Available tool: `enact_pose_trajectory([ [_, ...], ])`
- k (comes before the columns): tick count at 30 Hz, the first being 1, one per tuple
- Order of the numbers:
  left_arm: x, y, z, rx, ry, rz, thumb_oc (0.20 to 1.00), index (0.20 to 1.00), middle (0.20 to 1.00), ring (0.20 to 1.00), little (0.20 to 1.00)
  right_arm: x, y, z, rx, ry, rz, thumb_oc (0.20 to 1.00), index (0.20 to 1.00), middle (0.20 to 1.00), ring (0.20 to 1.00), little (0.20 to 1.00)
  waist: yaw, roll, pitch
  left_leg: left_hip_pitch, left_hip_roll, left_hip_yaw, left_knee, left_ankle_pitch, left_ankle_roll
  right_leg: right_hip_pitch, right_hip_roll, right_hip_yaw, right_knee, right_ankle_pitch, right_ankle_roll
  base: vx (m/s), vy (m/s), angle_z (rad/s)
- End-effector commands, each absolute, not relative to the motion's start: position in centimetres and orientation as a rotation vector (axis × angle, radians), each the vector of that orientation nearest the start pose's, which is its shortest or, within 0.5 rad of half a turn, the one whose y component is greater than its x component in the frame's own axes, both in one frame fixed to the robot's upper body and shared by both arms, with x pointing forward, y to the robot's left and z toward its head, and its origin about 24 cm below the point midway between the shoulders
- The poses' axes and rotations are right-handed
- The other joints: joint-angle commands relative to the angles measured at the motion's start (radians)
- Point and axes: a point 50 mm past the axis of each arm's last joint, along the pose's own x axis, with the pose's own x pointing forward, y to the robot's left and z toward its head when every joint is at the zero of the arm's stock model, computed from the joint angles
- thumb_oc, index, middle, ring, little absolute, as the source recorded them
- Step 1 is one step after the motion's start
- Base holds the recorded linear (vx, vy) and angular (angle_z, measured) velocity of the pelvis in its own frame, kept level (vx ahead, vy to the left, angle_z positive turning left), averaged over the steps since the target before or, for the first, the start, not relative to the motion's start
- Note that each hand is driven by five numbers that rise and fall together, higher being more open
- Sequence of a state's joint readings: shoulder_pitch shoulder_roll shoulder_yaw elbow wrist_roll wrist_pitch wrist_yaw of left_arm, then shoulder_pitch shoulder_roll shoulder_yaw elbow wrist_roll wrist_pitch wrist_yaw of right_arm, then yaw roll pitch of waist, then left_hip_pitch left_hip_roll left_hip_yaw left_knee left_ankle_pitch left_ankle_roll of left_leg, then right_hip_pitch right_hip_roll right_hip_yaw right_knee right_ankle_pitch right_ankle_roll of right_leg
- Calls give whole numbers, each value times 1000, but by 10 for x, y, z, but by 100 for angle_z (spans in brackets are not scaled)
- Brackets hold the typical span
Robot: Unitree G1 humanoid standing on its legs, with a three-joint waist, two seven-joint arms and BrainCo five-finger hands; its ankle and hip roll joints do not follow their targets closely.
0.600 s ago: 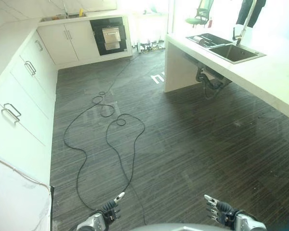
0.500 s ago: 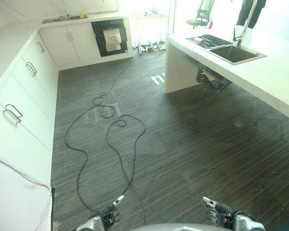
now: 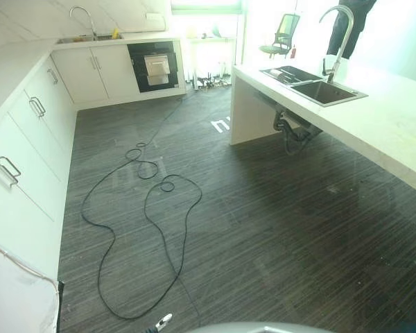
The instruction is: Place the dishes in the dishwasher.
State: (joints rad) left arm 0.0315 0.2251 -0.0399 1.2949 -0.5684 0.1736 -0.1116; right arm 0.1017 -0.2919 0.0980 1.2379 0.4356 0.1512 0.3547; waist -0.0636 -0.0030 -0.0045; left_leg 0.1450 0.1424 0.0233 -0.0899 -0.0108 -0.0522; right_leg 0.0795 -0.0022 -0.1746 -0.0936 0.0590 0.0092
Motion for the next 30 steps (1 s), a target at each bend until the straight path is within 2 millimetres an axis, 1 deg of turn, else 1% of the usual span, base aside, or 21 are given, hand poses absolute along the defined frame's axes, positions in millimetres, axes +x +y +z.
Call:
enact_pose_trajectory([
  [1, 84, 223, -166, -385, 1306, 357, 1000, 1000, 1000, 1000, 1000, 79, -241, -159, 362, 1253, -95, 1000, 1000, 1000, 1000, 1000, -2, -19, 94, -43, -26, 52, 145, -46, -29, 84, -28, 119, 6, -105, 49, 20, -103, -10],
  [2, 85, 223, -166, -387, 1302, 355, 1000, 1000, 1000, 1000, 1000, 82, -242, -158, 358, 1245, -93, 1000, 1000, 1000, 1000, 1000, -3, -28, 103, -75, -32, 65, 234, -44, -27, 86, -31, 120, 6, -102, 44, 28, -170, -3],
  [4, 88, 224, -165, -395, 1291, 343, 1000, 1000, 1000, 1000, 1000, 93, -245, -154, 336, 1208, -83, 1000, 1000, 1000, 1000, 1000, -2, -57, 148, -238, -26, 85, 587, -13, -11, 83, -28, 135, 35, -98, 10, 78, -216, 13],
  [5, 88, 223, -165, -393, 1292, 341, 1000, 1000, 1000, 1000, 1000, 94, -246, -154, 332, 1201, -84, 1000, 1000, 1000, 1000, 1000, -3, -55, 153, -261, -18, 90, 617, -9, -10, 82, -21, 136, 42, -100, 5, 210, -183, 18],
  [6, 87, 223, -165, -390, 1297, 329, 1000, 1000, 1000, 1000, 1000, 97, -247, -153, 326, 1185, -93, 1000, 1000, 1000, 1000, 1000, -2, -48, 170, -299, 6, 125, 601, 38, -21, 96, -3, 141, 63, -118, -2, 284, -50, 16],
  [8, 81, 221, -167, -390, 1316, 329, 1000, 1000, 1000, 1000, 1000, 99, -248, -153, 326, 1170, -102, 1000, 1000, 1000, 1000, 1000, 9, -32, 190, -312, 11, 153, 461, 96, -32, 133, 20, 149, 78, -151, 3, 358, 31, -1],
  [9, 81, 221, -167, -390, 1316, 329, 1000, 1000, 1000, 1000, 1000, 99, -248, -153, 326, 1170, -102, 1000, 1000, 1000, 1000, 1000, 10, -34, 193, -307, 8, 154, 458, 97, -32, 137, 18, 150, 78, -152, 4, 465, 124, -14],
  [10, 75, 218, -169, -385, 1332, 333, 1000, 1000, 1000, 1000, 1000, 98, -249, -152, 313, 1165, -92, 1000, 1000, 1000, 1000, 1000, 17, -11, 192, -295, 3, 165, 264, 144, -39, 170, 40, 168, 70, -175, 14, 489, 144, -25],
  [11, 70, 217, -170, -386, 1344, 339, 1000, 1000, 1000, 1000, 1000, 98, -252, -151, 304, 1163, -81, 1000, 1000, 1000, 1000, 1000, 24, -2, 191, -287, 5, 157, 158, 181, -43, 194, 47, 179, 58, -188, 18, 613, 181, -39],
  [13, 64, 218, -171, -383, 1356, 352, 1000, 1000, 1000, 1000, 1000, 97, -253, -151, 292, 1165, -67, 1000, 1000, 1000, 1000, 1000, 37, 4, 187, -288, 9, 140, 33, 218, -48, 224, 50, 194, 47, -209, 27, 366, 101, -30],
  [15, 55, 221, -172, -384, 1374, 385, 1000, 1000, 1000, 1000, 1000, 97, -255, -150, 275, 1171, -49, 1000, 1000, 1000, 1000, 1000, 53, 1, 178, -329, 17, 93, 3, 231, -51, 268, 46, 223, 39, -254, 34, 536, 172, -22],
  [17, 46, 224, -172, -367, 1398, 391, 1000, 1000, 1000, 1000, 1000, 96, -252, -152, 279, 1192, -61, 1000, 1000, 1000, 1000, 1000, 69, -6, 158, -334, 17, 131, 3, 196, -40, 307, 19, 224, 55, -301, 54, 722, 282, -49],
  [19, 45, 227, -172, -354, 1411, 389, 1000, 1000, 1000, 1000, 1000, 93, -249, -154, 279, 1214, -69, 1000, 1000, 1000, 1000, 1000, 81, -9, 141, -325, 7, 129, 7, 191, -30, 321, -3, 218, 85, -332, 73, 519, 216, -20],
  [21, 49, 233, -170, -299, 1425, 358, 1000, 1000, 1000, 1000, 1000, 85, -245, -157, 294, 1234, -94, 1000, 1000, 1000, 1000, 1000, 91, -19, 128, -348, -16, 145, 74, 178, -20, 335, -32, 182, 135, -357, 99, 576, 246, -1],
  [23, 65, 236, -167, -241, 1400, 277, 1000, 1000, 1000, 1000, 1000, 80, -239, -160, 346, 1228, -126, 1000, 1000, 1000, 1000, 1000, 91, -51, 105, -306, -74, 143, 59, 138, 30, 264, -114, 113, 362, -144, 176, 765, 385, -17],
  [24, 81, 231, -165, -205, 1378, 197, 1000, 1000, 1000, 1000, 1000, 75, -238, -160, 359, 1217, -130, 1000, 1000, 1000, 1000, 1000, 77, -30, 96, -250, -88, 148, 24, 113, 57, 156, -165, 96, 651, 52, 201, 621, 367, -10],
  [25, 84, 230, -165, -187, 1373, 170, 1000, 1000, 1000, 1000, 1000, 74, -239, -160, 356, 1213, -124, 1000, 1000, 1000, 1000, 1000, 67, -23, 98, -222, -97, 145, 16, 100, 64, 100, -179, 90, 743, 75, 196, 714, 409, -31],
  [26, 90, 226, -164, -152, 1363, 123, 1000, 1000, 1000, 1000, 1000, 77, -240, -159, 346, 1200, -109, 1000, 1000, 1000, 1000, 1000, 51, 0, 100, -178, -100, 141, 3, 74, 74, -32, -176, 91, 841, 112, 179, 406, 211, -11],
  [27, 91, 225, -164, -148, 1361, 114, 1000, 1000, 1000, 1000, 1000, 78, -240, -159, 344, 1197, -105, 1000, 1000, 1000, 1000, 1000, 49, 0, 102, -172, -103, 139, 3, 71, 77, -56, -170, 85, 840, 98, 175, 472, 164, -11],
  [28, 95, 223, -163, -142, 1345, 93, 1000, 1000, 1000, 1000, 1000, 83, -238, -158, 340, 1188, -87, 1000, 1000, 1000, 1000, 1000, 35, -3, 110, -147, -116, 130, 3, 62, 83, -114, -153, 63, 819, 53, 163, 368, 28, -1],
  [30, 106, 217, -161, -174, 1309, 92, 1000, 1000, 1000, 1000, 1000, 90, -234, -157, 342, 1162, -70, 1000, 1000, 1000, 1000, 1000, 15, -2, 120, -111, -119, 115, 3, 54, 77, -189, -109, 10, 705, 2, 151, 471, -25, -3],
])
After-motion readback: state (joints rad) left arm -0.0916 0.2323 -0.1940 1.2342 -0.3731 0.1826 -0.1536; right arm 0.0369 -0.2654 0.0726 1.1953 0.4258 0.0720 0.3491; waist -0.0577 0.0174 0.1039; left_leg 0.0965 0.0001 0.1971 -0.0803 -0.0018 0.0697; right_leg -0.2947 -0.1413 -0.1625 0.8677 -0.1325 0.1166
